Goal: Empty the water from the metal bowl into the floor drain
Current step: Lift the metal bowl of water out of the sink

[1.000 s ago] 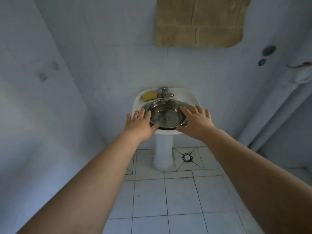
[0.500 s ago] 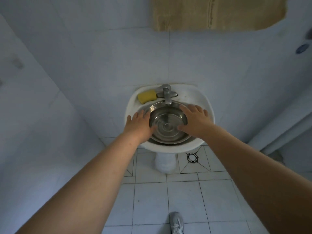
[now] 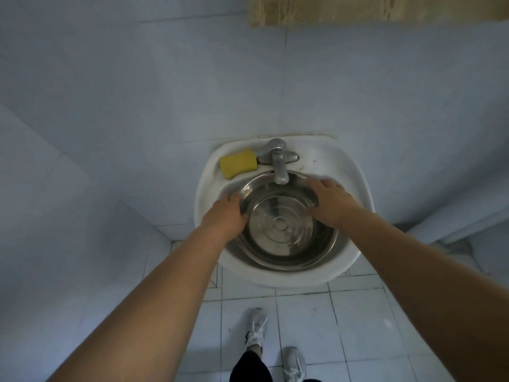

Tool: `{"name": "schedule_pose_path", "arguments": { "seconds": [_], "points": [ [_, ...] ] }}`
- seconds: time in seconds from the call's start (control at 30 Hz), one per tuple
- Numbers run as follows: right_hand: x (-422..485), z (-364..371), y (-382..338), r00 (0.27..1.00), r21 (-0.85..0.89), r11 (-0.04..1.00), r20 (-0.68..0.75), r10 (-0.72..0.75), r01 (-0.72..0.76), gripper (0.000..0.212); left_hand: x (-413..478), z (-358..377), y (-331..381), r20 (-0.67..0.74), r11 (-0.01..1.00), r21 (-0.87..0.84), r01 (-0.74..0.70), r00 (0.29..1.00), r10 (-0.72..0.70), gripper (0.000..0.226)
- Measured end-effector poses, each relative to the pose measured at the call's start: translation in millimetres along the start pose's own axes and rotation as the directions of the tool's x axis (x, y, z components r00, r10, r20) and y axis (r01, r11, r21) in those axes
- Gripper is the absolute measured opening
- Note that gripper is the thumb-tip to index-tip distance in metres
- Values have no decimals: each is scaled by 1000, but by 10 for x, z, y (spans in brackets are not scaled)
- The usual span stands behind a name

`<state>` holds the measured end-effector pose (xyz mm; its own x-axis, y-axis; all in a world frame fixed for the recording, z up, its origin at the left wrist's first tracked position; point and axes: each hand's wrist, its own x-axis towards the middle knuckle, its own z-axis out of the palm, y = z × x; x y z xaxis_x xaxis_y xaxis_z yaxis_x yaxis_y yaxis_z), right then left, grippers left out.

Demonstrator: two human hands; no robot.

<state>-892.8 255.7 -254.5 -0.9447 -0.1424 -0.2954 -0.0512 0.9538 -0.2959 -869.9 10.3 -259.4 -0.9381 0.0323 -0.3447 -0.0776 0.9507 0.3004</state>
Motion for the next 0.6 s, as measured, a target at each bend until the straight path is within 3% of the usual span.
{"name": "schedule_pose_path", "arguments": {
  "seconds": [0.13, 0.33, 0.6],
  "points": [
    [193, 29, 33, 993, 20, 994, 31, 110, -110, 75, 353, 0, -92, 57, 998, -55, -3, 998, 6, 56],
    [347, 168, 135, 961, 83, 960, 102, 258, -266, 73, 763, 43, -135, 134, 999, -9, -36, 990, 37, 42],
    [543, 293, 334, 905, 97, 913, 208, 370, -395, 67, 1007, 108, -164, 192, 994, -17, 108, 976, -103, 28]
  ]
}}
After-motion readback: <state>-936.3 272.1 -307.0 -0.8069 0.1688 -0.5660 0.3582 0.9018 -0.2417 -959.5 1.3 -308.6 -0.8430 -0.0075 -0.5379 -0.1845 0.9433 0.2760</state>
